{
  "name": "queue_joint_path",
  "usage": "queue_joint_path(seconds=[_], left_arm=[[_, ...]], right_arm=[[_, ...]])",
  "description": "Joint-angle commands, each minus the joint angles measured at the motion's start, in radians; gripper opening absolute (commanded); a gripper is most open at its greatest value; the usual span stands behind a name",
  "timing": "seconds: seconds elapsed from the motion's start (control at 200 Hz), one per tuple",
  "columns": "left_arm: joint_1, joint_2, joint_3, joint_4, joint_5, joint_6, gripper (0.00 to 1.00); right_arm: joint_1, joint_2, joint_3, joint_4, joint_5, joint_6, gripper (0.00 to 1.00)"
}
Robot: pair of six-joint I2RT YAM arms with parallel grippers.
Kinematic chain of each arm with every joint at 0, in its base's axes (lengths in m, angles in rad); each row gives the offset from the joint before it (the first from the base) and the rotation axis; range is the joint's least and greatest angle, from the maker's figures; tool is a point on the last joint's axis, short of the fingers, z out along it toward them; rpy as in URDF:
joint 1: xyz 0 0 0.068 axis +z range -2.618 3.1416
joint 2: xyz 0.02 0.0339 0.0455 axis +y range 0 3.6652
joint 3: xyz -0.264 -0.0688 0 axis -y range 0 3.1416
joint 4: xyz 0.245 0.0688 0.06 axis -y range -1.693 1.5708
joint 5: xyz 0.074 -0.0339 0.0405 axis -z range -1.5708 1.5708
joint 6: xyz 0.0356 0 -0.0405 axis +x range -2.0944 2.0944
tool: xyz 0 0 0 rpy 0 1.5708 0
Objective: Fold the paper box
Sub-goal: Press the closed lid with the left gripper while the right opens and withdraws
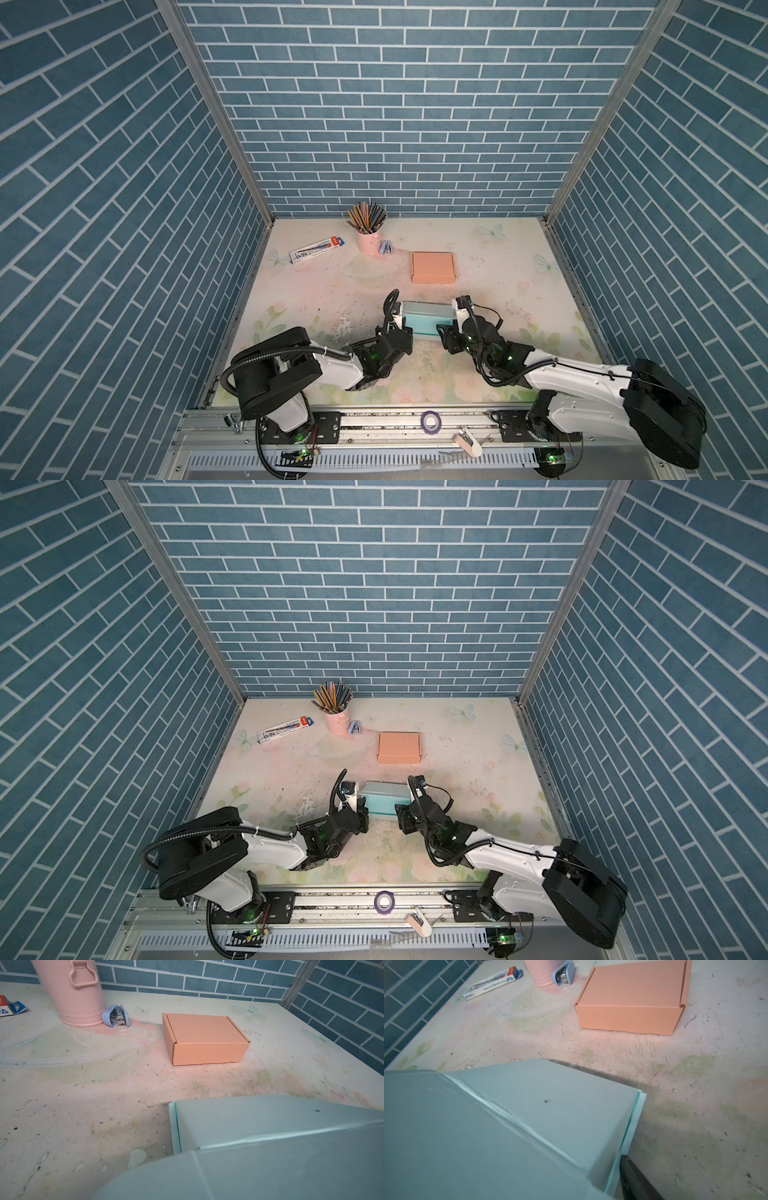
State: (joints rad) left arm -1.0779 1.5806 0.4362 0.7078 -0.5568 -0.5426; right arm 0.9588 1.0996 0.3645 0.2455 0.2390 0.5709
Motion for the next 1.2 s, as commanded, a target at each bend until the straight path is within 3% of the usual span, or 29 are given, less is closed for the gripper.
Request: queue_joint_path(seconds=[0.0, 0.255, 0.36, 0.54, 0.82, 1.05, 1.19], left_arm=[[-0.006, 0.009, 0.014, -0.045, 0.023, -0.012, 0.02], [-0.005, 0.036, 0.043, -0.062, 0.024, 0.003, 0.03], [-0.006, 0.036, 0.045, -0.063, 0.024, 0.003, 0.03], [-0.006, 0.039, 0.044, -0.070, 0.021, 0.001, 0.02], [-0.006, 0.033, 0.042, -0.070, 0.021, 0.004, 0.03], [-0.008, 0.029, 0.047, -0.078, 0.018, 0.033, 0.03], [-0.012, 0.024, 0.043, -0.081, 0.019, 0.039, 0.04]], right_arm=[[0.019, -0.120, -0.016, -0.058, -0.004, 0.062, 0.63], [0.049, -0.362, 0.046, -0.276, 0.005, 0.103, 0.64], [0.062, -0.392, 0.113, -0.326, -0.009, 0.104, 0.63], [0.061, -0.334, 0.237, -0.383, -0.039, 0.092, 0.60], [0.043, -0.189, 0.367, -0.506, 0.070, -0.007, 0.60], [-0.116, -0.090, 0.320, -0.436, -0.086, -0.010, 0.61], [-0.145, -0.007, 0.291, -0.399, -0.127, -0.003, 0.61]])
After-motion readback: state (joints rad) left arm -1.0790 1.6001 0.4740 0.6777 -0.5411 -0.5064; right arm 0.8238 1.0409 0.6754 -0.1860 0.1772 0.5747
